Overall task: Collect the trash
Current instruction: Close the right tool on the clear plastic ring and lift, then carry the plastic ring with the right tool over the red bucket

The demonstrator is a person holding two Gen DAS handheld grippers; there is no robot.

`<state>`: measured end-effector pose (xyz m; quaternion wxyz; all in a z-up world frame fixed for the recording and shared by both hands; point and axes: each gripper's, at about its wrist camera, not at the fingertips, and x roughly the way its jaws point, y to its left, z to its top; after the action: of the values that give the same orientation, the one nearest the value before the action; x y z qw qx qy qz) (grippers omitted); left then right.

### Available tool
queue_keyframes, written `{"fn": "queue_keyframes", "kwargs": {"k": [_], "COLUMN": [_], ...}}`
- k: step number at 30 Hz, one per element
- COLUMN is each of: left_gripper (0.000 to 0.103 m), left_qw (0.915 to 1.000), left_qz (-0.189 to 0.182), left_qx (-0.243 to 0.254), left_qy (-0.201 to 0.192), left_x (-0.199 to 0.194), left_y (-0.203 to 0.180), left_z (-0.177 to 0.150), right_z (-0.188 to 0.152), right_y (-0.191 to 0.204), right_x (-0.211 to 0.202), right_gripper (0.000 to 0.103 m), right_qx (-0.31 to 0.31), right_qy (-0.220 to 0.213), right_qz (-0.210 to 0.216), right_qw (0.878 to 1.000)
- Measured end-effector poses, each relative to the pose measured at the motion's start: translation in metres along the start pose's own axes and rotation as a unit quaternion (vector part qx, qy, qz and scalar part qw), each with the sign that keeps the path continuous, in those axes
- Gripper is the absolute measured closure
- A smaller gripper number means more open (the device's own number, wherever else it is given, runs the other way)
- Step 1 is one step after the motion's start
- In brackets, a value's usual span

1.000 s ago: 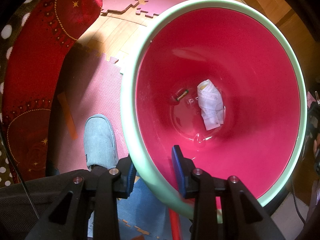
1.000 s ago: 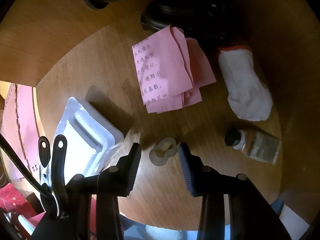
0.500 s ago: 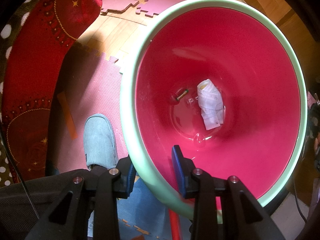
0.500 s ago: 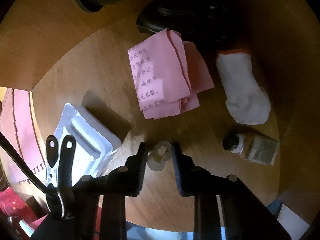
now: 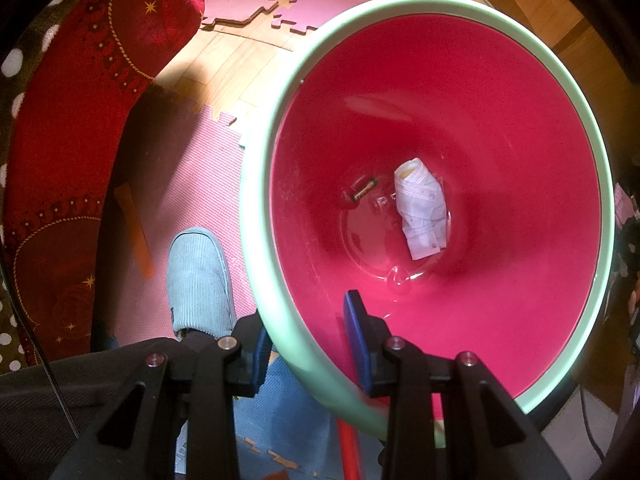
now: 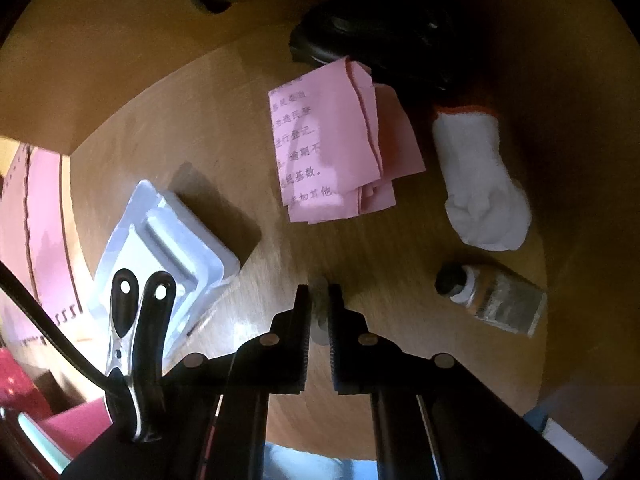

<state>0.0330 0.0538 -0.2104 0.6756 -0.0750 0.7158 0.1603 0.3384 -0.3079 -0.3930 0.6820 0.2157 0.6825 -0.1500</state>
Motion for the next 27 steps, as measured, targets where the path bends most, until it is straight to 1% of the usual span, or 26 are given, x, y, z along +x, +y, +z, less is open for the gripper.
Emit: {"fn": "queue_keyframes", "kwargs": {"k": [11, 16, 23, 27], "left_gripper": [0.069, 0.069, 0.069, 0.069], "left_qw": [1.0, 1.0, 1.0, 1.0], "left_qz": [-0.001, -0.001, -0.001, -0.001], "left_qx": [-0.001, -0.001, -0.001, -0.001], "left_qy": [0.0, 0.001, 0.001, 0.001], "left_x": [0.001, 0.001, 0.001, 0.001], "left_y": [0.0, 0.0, -0.001, -0.002], "left_z": [-0.001, -0.001, -0.001, -0.002], "right_z": [-0.022, -0.031, -0.066, -0.07], "right_y": [0.014, 0.027, 0.048, 0.068], "right_x": [-0.016, -0.024, -0.039, -0.048], "right_gripper": [0.094, 0.094, 0.094, 0.094], "right_qx": [-0.074, -0.111, -0.169, -0.21], "right_qy": [-0.005, -0.007, -0.011, -0.016], "right_qz": [-0.02, -0.018, -0.013, -0.013], "right_qw": [0.997, 0.994, 0.986, 0.977]}}
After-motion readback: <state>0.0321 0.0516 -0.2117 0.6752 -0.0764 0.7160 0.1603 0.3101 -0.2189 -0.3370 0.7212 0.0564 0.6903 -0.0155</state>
